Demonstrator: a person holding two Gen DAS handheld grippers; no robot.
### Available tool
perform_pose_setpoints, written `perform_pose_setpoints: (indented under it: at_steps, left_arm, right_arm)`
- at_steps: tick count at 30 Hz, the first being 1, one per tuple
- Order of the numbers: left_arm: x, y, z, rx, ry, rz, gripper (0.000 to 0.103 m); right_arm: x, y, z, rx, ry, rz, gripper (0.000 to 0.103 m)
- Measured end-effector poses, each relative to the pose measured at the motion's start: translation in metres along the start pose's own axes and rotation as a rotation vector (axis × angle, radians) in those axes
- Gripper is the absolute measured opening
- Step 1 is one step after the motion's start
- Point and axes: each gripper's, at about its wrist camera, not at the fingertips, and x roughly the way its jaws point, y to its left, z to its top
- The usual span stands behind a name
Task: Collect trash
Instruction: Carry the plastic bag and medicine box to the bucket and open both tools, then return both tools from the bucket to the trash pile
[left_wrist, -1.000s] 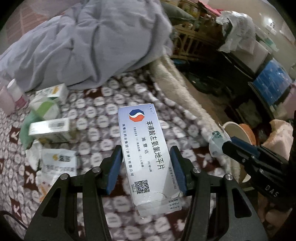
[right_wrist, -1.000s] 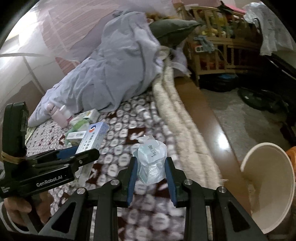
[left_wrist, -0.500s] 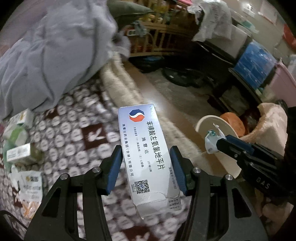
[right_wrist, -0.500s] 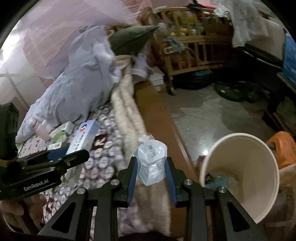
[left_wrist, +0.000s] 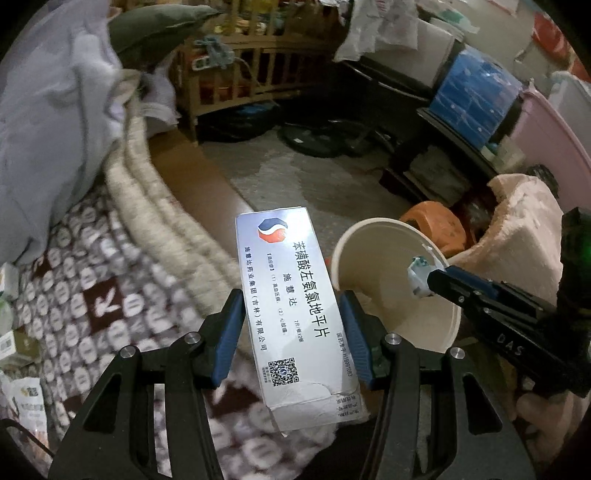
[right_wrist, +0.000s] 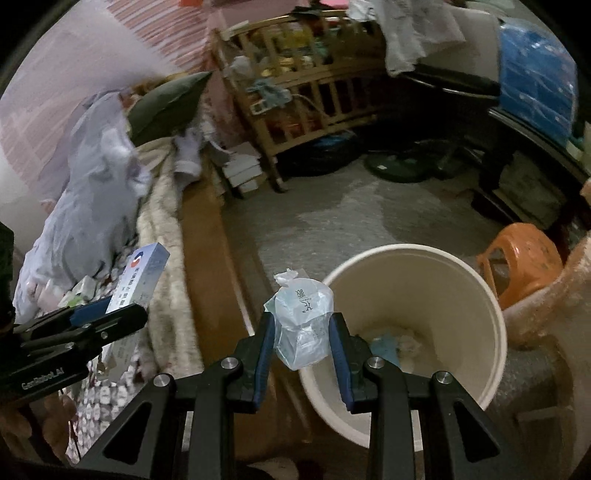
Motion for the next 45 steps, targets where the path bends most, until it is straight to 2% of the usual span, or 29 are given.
perform_pose_setpoints:
  at_steps: [10, 19, 26, 28, 30, 31, 38, 45]
  left_arm:
    - [0.020, -0.037, 0.015, 0.035, 0.030, -0.093, 0.051]
    - [0.034, -0.057, 0.018, 0.059, 0.055, -0.133, 0.051]
    - [0.038, -0.068, 0.021, 0.060, 0.054, -0.224, 0.052]
    - [0.038, -0.070, 0.022, 0.057, 0.050, -0.245, 0.053]
    - [0.038, -0.072, 0.023, 0.065, 0.053, -0.266, 0.055]
    - [0.038, -0.073, 0.023, 0.069, 0.052, -0.270, 0.061]
    - [0.035, -0.062, 0.019, 0.048, 0.053, -0.233, 0.063]
    - [0.021, -0.033, 0.008, 0.026, 0.024, -0.118, 0.063]
  right_arm:
    - [0.003, -0.039, -0.003, 0.074, 0.007, -0.043, 0.029]
    - [0.006, -0.057, -0.006, 0.108, 0.012, -0.063, 0.029]
    - [0.008, -0.064, -0.005, 0.112, 0.001, -0.107, 0.030]
    - [0.008, -0.065, -0.003, 0.112, -0.001, -0.124, 0.046]
    - [0.006, -0.068, -0.003, 0.131, -0.017, -0.126, 0.049]
    - [0.005, -0.069, -0.002, 0.138, -0.021, -0.126, 0.049]
    - [0.010, -0.069, -0.005, 0.147, 0.004, -0.114, 0.049]
    - [0.014, -0.050, -0.007, 0.112, 0.018, -0.082, 0.049]
